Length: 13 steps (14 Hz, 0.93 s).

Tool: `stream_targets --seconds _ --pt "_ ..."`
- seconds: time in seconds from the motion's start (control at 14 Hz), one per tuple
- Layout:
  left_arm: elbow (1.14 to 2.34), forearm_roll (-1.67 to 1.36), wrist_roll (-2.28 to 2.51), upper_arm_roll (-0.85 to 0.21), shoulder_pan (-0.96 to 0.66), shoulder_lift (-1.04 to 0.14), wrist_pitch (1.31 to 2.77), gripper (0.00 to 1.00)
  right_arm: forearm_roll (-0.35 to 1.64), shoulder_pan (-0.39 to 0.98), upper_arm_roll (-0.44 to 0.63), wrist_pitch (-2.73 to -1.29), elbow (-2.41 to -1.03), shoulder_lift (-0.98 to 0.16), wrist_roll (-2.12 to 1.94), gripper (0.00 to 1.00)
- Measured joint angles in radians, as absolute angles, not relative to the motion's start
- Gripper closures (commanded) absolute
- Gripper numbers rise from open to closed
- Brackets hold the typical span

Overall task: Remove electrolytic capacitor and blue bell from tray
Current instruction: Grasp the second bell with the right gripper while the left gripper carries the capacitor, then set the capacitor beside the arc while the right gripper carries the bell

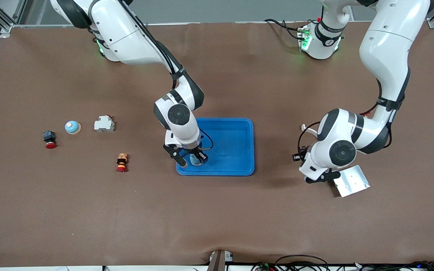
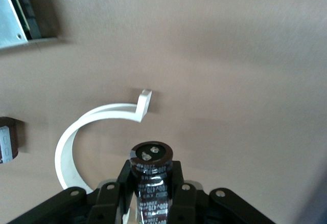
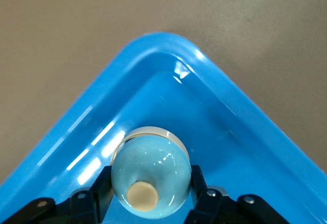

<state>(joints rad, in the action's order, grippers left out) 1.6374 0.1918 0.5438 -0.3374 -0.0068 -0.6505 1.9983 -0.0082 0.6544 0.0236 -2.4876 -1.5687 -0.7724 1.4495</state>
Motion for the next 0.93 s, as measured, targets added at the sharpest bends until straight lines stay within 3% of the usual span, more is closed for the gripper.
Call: stream_targets --seconds 0.43,0.93 --pt "1.697 0.248 0.529 -0.36 -0.007 -0.65 2.013 0.97 -0.008 0.632 0.038 -2.239 -1.419 -0.771 1.433 1.0" --pt "1.74 0.293 0.511 -0.361 -0.003 -0.661 2.084 0.94 -0.009 0.532 0.044 -2.004 -1.384 -0.689 1.179 1.0"
